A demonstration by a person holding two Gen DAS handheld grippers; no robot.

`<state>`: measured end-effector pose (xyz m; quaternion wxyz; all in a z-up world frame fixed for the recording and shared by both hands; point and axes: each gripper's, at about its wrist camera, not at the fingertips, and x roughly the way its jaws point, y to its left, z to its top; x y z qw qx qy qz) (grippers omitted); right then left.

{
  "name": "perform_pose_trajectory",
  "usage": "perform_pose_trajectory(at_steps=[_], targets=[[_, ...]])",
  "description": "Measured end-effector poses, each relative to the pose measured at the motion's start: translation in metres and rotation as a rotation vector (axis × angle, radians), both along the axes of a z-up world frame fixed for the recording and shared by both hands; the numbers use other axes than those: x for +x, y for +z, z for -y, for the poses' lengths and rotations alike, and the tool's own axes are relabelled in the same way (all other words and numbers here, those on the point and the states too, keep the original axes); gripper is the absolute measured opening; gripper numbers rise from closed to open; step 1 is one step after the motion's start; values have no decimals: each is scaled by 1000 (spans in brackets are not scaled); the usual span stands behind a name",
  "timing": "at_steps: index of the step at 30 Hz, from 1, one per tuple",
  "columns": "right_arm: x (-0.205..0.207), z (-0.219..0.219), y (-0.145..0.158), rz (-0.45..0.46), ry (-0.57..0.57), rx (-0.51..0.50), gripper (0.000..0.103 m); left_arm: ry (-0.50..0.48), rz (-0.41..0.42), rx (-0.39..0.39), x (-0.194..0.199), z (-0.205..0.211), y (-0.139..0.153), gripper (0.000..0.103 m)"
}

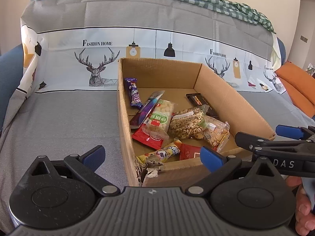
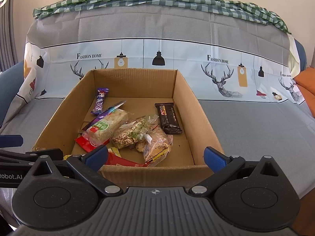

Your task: Organize snacks

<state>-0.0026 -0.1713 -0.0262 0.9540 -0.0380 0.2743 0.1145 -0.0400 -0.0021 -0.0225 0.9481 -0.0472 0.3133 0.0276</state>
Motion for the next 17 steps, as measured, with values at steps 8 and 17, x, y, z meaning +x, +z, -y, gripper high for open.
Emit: perform_pose_trajectory(at_steps=[8,17], targets=[[2,1,1,-14,-11,9,102,-14,0,-13,3,1,-1,102],[6,10,4,-38,-32,69,102,-44,35,0,6,5,4,102]])
